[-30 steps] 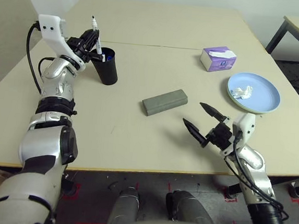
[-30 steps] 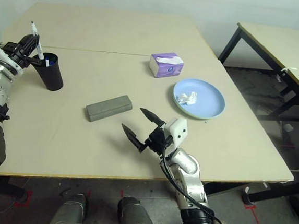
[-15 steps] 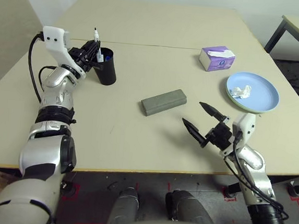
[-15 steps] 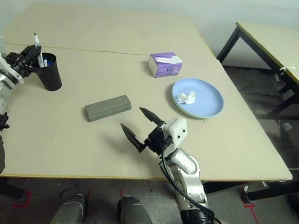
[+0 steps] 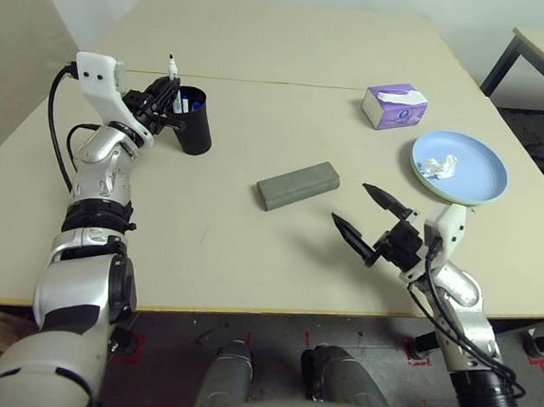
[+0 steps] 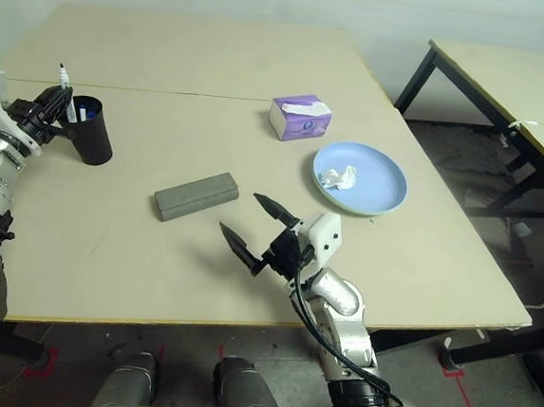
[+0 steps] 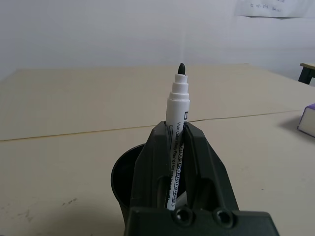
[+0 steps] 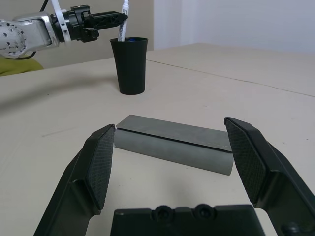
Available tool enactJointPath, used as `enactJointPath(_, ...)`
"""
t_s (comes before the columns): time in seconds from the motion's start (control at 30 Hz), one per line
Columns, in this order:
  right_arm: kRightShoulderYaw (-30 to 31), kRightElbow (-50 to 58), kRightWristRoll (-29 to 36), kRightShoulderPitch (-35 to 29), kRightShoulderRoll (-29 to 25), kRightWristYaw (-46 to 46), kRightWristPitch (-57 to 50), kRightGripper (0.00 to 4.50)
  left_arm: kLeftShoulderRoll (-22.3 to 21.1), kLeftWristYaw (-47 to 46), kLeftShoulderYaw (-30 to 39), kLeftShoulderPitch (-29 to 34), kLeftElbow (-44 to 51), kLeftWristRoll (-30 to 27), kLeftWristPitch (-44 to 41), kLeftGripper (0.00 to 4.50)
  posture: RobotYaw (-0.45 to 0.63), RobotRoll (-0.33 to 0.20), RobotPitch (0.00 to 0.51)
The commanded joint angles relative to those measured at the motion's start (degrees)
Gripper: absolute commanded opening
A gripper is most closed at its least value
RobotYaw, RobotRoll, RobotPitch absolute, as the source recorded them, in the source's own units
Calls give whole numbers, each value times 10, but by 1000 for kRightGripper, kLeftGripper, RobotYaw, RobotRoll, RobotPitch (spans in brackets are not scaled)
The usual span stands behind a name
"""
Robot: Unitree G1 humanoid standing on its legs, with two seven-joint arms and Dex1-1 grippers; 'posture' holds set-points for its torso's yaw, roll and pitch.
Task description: Organize and tidy the items on the table.
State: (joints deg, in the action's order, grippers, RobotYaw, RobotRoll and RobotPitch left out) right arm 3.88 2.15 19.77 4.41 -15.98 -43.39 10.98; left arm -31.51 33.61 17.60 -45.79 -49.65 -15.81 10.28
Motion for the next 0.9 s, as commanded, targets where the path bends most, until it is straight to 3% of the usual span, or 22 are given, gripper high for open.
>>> enactJointPath(0.03,4,10,1,-3,1,-1,-6,4500,0,-3,-4,-3,-5,6,-2,252,-136,0,108)
enactJointPath(0.23,3,14,1,-8,1,2,-6,4500,2,-7,-6,-2,-11,10,2,252,-139,0,108)
enactJointPath(0.67,3,9,-2,-4,2,1,-5,4500,-4,-18,-5,-3,-14,12,11,4465,-128,0,109)
enactJointPath(0.9,-3,9,3,-2,2,3,-7,4500,-12,-13,-1,4,3,6,8,4465,-125,0,109)
